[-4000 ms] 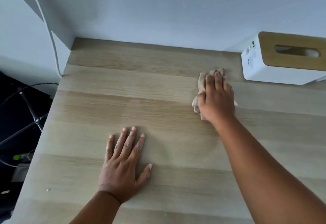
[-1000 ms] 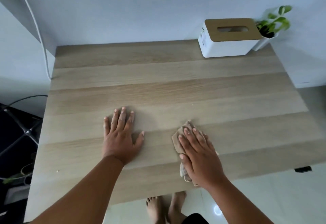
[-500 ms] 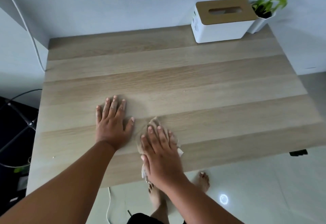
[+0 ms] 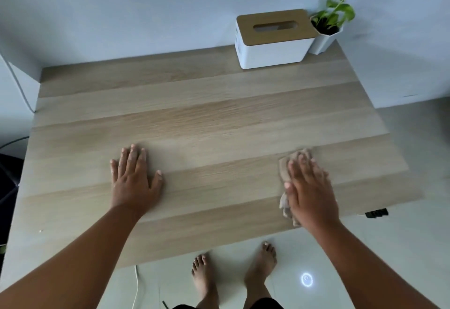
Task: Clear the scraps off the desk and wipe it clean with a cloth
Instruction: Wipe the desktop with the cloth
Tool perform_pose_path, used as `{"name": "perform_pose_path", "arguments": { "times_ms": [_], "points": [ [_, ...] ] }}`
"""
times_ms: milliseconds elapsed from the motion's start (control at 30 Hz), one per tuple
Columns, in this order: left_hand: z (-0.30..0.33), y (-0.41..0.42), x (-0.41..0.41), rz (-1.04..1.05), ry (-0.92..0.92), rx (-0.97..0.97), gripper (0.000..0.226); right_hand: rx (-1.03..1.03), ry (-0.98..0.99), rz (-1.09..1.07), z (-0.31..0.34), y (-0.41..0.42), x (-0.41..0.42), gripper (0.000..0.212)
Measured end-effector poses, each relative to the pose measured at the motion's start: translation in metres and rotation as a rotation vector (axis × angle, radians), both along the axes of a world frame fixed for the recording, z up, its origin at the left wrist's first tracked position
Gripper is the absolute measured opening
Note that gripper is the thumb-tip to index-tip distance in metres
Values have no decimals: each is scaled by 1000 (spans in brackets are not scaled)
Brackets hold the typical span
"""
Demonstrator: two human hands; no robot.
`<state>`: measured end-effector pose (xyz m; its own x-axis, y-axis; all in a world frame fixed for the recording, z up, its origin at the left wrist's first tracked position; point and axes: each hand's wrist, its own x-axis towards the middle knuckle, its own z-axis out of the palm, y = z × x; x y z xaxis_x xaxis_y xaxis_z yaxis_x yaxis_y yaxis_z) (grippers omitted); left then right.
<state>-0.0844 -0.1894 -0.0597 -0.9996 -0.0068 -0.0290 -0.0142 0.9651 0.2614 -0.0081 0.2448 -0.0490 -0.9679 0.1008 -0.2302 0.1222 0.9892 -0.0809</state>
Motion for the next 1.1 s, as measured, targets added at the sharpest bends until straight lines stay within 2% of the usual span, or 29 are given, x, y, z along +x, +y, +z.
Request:
{"name": "perform_pose_path", "arguments": {
  "times_ms": [67,133,300,433,500,667,800,933,1100],
  "points": [
    [3,28,2,-51,-11,3,81,18,-16,-138,4,8,-28,68],
    [3,63,6,-149,-25,0,81,3,-4,-133,7,-7,-48,67],
    [2,147,11,-264,-33,27,80,-69,49,199,-1,-52,-24,60],
    [-1,182,4,-220,-33,4,81,-105,89,325,-8,-1,23,65],
    [-2,188,-1,-204,-27,-7,82,-94,104,248,-5,49,33,64],
    [-4,189,-9,-202,-8,-31,83,-11,20,-136,9,158,5,67],
    [-4,192,-7,-188,17,-24,81,41,2,-252,11,156,-52,71],
    [-2,192,-8,-182,10,-44,81,-3,59,-46,7,99,-77,63],
    [-4,192,-8,-176,36,-51,83,-83,133,292,-7,76,-19,65]
  ]
}}
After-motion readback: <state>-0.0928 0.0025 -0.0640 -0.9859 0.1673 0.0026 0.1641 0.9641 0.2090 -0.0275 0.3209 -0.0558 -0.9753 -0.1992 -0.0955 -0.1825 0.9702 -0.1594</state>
